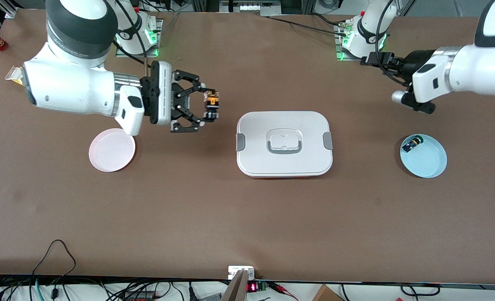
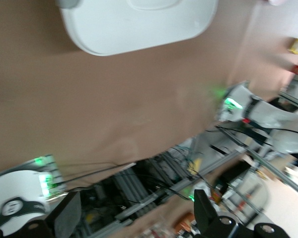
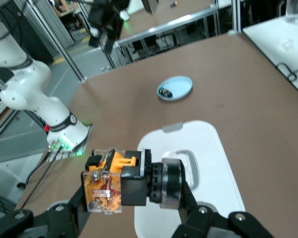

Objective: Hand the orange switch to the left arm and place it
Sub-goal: 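Lift the orange switch with the right gripper while the left gripper advances, then carry the switch above the box toward the left gripper, which grasps it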

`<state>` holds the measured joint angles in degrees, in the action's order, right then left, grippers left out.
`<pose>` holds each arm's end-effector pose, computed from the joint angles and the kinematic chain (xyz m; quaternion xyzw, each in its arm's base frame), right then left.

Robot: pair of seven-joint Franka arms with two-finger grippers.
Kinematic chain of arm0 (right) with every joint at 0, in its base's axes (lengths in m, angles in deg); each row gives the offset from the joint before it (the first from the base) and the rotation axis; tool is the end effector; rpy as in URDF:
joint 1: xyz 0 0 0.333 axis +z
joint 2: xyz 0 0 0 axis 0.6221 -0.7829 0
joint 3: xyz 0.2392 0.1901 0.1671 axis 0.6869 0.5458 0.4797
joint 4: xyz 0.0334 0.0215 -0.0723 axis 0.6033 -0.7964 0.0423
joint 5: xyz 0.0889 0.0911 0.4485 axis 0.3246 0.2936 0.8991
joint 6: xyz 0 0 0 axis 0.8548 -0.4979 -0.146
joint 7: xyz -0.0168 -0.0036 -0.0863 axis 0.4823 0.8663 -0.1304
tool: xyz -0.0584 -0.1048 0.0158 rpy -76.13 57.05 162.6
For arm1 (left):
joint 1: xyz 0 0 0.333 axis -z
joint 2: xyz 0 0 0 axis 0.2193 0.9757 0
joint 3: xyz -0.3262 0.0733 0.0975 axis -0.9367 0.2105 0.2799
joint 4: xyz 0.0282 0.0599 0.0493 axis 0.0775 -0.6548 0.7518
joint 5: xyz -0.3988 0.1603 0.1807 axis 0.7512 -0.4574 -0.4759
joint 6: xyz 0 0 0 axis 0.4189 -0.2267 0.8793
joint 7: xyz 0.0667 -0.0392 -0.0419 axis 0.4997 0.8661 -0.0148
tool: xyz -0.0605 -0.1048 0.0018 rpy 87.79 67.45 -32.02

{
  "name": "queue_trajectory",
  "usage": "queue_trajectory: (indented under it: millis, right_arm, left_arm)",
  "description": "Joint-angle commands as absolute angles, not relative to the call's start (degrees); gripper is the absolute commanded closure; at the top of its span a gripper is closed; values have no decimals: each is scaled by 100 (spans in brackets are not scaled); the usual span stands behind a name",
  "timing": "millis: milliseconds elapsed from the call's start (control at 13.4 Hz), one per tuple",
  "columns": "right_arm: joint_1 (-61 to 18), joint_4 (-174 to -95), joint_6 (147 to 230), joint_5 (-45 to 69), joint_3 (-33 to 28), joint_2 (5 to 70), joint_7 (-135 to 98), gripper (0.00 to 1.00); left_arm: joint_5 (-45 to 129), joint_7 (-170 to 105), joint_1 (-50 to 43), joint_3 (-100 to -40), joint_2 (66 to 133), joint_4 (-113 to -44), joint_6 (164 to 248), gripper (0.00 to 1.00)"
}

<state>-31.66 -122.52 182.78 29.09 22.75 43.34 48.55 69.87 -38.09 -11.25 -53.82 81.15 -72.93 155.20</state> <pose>0.6579 0.3710 0.5390 -0.6686 -0.5654 -0.2246 0.4277 0.5935 -0.1257 0.5379 0.9009 -0.0572 -0.3008 0.3077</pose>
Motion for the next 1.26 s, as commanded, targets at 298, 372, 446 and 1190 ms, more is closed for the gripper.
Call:
queue_trajectory:
  millis: [298, 372, 446, 1190]
  right_arm:
    - [-2521, -12334, 19138, 5018, 2271, 4191, 6160, 100]
    - [-2468, -12334, 19244, 5177, 2271, 4130, 6311, 100]
    - [-2398, -12343, 19315, 5283, 2271, 4112, 6477, 100]
    - [-2107, -12651, 19860, 6541, 2271, 3989, 7727, 100]
  left_arm:
    - [9195, -3965, -924, -5672, 8631, -7621, 16652, 0]
    - [9459, -3982, -924, -5682, 8631, -7735, 16786, 0]
    - [9670, -4087, -915, -5682, 8666, -7815, 16953, 0]
    - [12297, -5457, -880, -6462, 8105, -8746, 19085, 0]
